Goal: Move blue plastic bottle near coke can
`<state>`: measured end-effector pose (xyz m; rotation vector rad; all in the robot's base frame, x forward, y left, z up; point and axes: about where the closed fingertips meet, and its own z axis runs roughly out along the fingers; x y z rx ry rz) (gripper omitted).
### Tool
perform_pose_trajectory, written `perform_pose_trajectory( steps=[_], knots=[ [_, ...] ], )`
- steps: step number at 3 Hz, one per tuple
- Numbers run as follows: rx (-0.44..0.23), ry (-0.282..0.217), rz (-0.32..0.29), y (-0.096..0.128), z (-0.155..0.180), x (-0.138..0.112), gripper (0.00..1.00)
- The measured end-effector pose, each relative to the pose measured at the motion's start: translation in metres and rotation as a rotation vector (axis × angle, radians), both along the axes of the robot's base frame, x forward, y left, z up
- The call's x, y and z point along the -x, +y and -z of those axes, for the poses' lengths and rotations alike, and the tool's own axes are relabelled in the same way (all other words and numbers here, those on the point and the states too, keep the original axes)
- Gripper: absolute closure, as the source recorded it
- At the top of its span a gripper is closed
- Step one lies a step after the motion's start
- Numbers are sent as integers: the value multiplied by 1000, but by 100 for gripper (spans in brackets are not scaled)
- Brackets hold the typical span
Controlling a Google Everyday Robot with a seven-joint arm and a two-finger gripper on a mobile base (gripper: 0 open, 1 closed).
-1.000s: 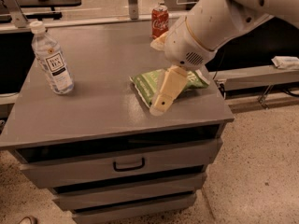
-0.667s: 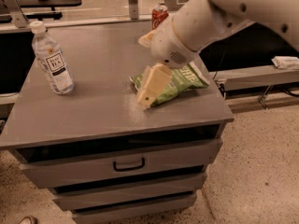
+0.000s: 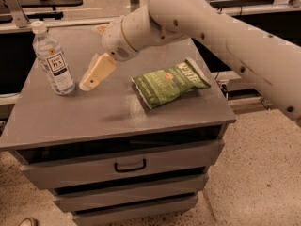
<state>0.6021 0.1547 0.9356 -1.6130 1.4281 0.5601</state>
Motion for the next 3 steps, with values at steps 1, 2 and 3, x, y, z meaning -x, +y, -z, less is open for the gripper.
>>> perform_pose_trajectory(
  steps=[1,2,3],
  knots=[
    [-116,29,-29,49,14,-25,0],
    [-188,92,-48,80,27,-34,0],
    [-229,167,-62,98,39,-34,0]
  ],
)
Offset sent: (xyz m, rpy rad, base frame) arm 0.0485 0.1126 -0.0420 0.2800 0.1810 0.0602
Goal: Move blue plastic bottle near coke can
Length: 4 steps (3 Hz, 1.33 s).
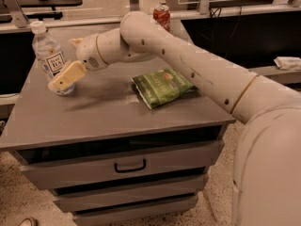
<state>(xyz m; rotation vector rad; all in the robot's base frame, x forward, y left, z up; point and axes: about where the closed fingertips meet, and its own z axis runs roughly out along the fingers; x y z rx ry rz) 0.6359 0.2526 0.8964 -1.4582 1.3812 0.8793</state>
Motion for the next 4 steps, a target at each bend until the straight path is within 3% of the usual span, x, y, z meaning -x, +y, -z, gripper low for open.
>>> perform_pose_trajectory(
  steps=[1,3,4],
  knots=[
    [-34,60,-25,15,6,8,16],
    [-98,93,-44,21,-3,26,62],
    [-114,68,31,-14,-9,28,86]
  ],
)
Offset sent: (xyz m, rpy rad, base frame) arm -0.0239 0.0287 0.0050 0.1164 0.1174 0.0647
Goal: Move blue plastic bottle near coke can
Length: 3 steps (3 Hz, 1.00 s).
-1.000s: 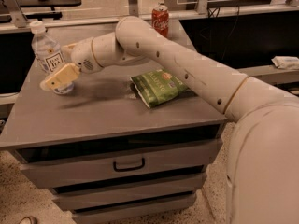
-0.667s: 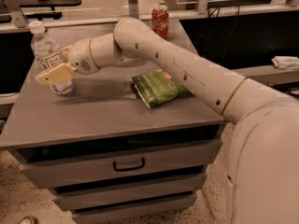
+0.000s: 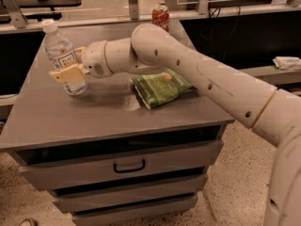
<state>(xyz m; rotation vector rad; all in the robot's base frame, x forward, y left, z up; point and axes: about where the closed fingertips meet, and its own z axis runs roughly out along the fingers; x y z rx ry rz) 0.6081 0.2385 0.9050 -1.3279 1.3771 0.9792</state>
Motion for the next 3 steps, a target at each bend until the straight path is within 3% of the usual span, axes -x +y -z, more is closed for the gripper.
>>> perform_pose_trajectory(
  steps=[1,2,3],
  knots=[
    [-7,-44,136,-70,-8,-13,100],
    [-6,-47,193,-105,-8,-21,100],
    [-6,-50,194,-105,-9,-21,100]
  ],
)
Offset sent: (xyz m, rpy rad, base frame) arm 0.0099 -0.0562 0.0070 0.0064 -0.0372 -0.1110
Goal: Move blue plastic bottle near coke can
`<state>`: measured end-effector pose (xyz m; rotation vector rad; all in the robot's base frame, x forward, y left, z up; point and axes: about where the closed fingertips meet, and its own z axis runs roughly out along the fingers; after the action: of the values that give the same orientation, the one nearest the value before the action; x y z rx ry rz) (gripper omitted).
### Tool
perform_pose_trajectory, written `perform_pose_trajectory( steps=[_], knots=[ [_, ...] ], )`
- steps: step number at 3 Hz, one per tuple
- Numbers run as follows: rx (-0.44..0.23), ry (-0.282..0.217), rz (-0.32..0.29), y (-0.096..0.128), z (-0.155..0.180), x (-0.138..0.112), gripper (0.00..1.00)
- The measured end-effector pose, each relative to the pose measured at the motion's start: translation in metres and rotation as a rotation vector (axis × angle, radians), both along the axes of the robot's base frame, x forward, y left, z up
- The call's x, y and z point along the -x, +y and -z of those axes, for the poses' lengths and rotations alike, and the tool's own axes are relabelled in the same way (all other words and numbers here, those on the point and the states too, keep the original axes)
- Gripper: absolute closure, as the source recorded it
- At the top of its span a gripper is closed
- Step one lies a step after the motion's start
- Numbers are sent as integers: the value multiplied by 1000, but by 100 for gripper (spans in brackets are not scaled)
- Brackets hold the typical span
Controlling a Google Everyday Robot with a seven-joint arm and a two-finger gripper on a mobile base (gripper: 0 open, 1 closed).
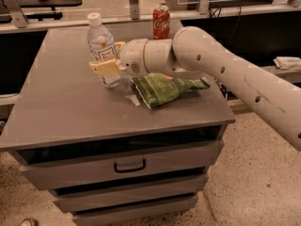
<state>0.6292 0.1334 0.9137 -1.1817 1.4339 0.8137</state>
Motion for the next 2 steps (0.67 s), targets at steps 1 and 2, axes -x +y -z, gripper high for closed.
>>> perform_pose_trajectory(
  steps=[1,2],
  knots=[
    [18,-72,86,-34,-20,-16,100],
    [44,-187,229,-102,-54,-51,100]
  ],
)
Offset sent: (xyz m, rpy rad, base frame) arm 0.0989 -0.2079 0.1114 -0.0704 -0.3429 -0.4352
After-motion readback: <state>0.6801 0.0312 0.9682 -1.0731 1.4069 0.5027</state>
